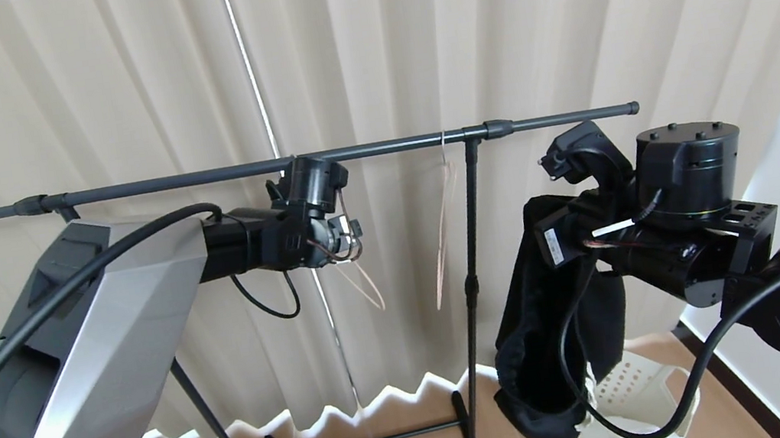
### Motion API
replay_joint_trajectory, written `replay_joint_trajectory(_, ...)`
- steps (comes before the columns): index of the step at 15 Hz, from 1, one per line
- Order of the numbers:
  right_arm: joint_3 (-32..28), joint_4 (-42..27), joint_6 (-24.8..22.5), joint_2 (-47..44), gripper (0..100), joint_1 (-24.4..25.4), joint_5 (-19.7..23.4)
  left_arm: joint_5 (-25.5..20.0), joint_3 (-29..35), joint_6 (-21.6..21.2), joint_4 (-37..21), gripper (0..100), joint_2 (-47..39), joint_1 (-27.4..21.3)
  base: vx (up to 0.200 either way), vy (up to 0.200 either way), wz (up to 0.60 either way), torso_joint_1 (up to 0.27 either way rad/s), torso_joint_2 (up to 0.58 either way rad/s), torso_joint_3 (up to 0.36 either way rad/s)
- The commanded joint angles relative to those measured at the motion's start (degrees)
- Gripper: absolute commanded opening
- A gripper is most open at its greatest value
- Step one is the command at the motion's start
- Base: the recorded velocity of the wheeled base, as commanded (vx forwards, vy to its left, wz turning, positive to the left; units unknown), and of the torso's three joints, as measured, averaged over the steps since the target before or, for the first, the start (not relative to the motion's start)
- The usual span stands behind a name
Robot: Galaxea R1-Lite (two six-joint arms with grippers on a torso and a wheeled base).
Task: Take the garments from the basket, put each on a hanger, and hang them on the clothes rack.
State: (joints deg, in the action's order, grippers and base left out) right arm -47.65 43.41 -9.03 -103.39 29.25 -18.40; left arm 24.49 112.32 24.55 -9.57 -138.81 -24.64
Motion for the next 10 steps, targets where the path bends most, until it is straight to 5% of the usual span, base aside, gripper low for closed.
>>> replay_joint_trajectory(1, -0.1, 0.0, 0.0, -0.2, 0, 0.0, 0.0, 0.3, 0.5, -0.1, 0.0, 100, -2.3, 0.5, 0.000, 0.000, 0.00, 0.000, 0.00, 0.000)
replay_joint_trajectory(10, -0.2, 0.0, -0.2, -1.0, 0, 0.0, -0.1, 0.8, 0.5, -0.4, -3.4, 100, -3.0, 1.7, 0.000, 0.000, 0.00, 0.000, 0.00, 0.000)
